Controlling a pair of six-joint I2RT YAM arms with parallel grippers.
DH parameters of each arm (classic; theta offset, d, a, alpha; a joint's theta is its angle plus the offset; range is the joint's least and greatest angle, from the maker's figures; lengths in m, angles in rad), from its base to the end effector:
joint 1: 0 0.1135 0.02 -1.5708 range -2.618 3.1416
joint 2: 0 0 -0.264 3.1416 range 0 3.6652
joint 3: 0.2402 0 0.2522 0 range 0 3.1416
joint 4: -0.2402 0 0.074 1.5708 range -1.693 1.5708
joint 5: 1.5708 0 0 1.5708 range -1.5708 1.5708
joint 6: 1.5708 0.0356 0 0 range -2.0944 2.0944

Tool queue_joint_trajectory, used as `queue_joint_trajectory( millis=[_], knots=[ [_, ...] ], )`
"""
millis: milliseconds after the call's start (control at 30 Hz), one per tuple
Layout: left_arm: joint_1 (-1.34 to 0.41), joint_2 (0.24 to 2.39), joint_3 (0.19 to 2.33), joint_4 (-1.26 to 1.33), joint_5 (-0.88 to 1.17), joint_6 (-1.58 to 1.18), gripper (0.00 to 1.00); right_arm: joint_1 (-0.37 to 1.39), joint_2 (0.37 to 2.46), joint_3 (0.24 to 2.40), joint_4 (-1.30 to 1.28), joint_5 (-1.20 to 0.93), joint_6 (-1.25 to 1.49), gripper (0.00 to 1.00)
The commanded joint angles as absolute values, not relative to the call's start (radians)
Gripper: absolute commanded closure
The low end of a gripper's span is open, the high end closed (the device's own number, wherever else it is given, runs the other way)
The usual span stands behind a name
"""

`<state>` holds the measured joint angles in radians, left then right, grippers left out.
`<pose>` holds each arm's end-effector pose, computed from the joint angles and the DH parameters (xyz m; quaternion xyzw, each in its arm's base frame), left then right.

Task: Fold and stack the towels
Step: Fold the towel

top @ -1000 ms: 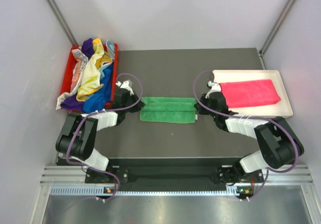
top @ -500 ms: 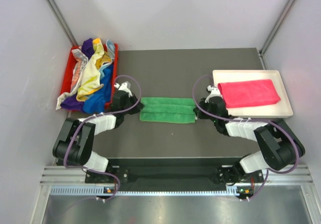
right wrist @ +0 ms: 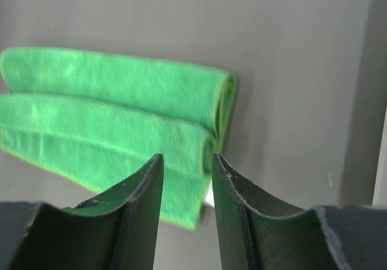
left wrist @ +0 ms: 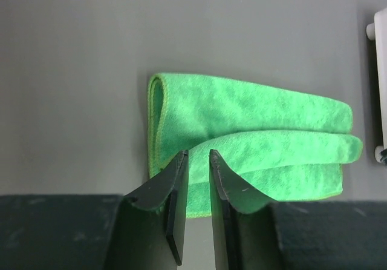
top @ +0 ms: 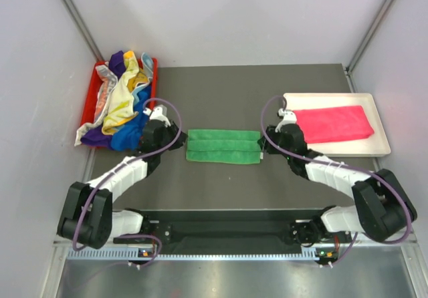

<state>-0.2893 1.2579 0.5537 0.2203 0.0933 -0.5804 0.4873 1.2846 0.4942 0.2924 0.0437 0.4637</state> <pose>0.2494 -0.0777 0.2009 -0.1001 0.8495 -0.2538 0.4516 0.2276 0.1188 0.1826 0.0010 0.8594 0.2172 0.4628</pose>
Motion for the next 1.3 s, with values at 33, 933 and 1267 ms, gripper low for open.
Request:
queue_joint_trajectory(
  millis=[33,933,1267],
  knots=[
    [-0.318,1.294,0.678,0.123,0.025,-0.548,0.76,0.499,1.376,0.699,0.209,0.095,0.416,0.63],
    [-0.474,1.649,0.894,-0.040,0.009,-0.505,0.84,0.557,1.560,0.753,0.136,0.132,0.449,0.68],
    [-0.479,1.560,0.819,-0.037,0.009,-0.509,0.85,0.584,1.457,0.695,0.124,0.132,0.466,0.68]
  ],
)
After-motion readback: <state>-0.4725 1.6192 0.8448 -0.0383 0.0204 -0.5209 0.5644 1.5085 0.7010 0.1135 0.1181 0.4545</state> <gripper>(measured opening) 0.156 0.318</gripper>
